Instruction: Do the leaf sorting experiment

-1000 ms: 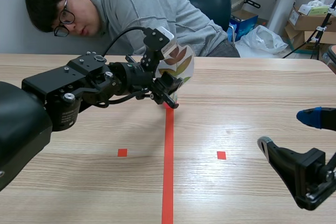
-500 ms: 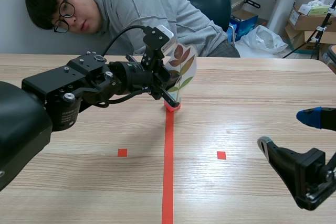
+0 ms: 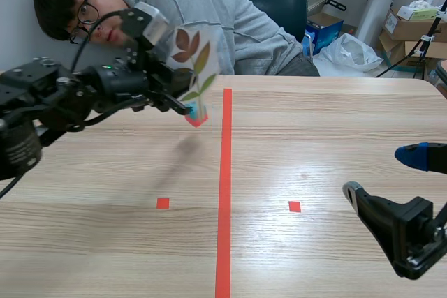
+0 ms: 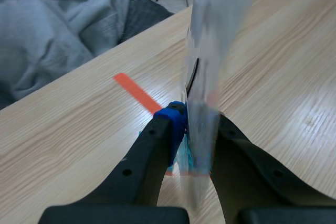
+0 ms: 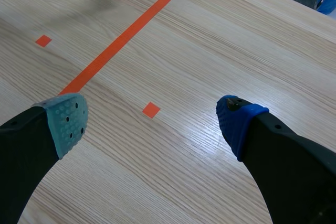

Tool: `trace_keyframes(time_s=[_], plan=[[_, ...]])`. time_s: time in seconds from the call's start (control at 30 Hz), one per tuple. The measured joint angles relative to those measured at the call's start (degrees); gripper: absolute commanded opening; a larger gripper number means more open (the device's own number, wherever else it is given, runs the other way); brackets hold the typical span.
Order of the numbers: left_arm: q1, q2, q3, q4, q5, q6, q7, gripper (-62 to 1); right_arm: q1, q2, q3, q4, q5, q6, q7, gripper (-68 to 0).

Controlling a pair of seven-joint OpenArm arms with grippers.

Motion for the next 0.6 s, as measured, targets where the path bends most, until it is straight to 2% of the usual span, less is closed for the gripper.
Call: trace_keyframes(time_s=[0.1,0.2,0.27,0.37,0.53,0.6], plan=[[3.6,-2.7,-5.5,2.9,-3.0,-0.4,0.7,-56.9,0.0,0.0,0.0,0.0,0.0,0.0,0.0,-17.5],[6.4,-4.5,-11.4,3.5,-3.4,-0.4,0.8,-56.9,0.0,0.0,0.0,0.0,0.0,0.0,0.0,-17.5],[7.9,-5.6,-14.9,3.5,-4.9,-0.4,0.8,-56.9,0.0,0.0,0.0,0.0,0.0,0.0,0.0,-17.5],[9.3,-7.0,-19.3,3.4,-4.8,0.1,0.9,-56.9,0.0,0.0,0.0,0.0,0.0,0.0,0.0,-17.5],[10.6,-8.9,-24.0,2.8,-5.0,5.0,0.8,-56.9,0.7,0.0,0.0,0.0,0.0,0.2,0.0,-17.5],[10.7,-9.6,-24.7,1.7,-4.2,7.3,0.7,-56.9,0.8,0.0,0.0,0.0,0.0,0.2,0.0,-17.5]])
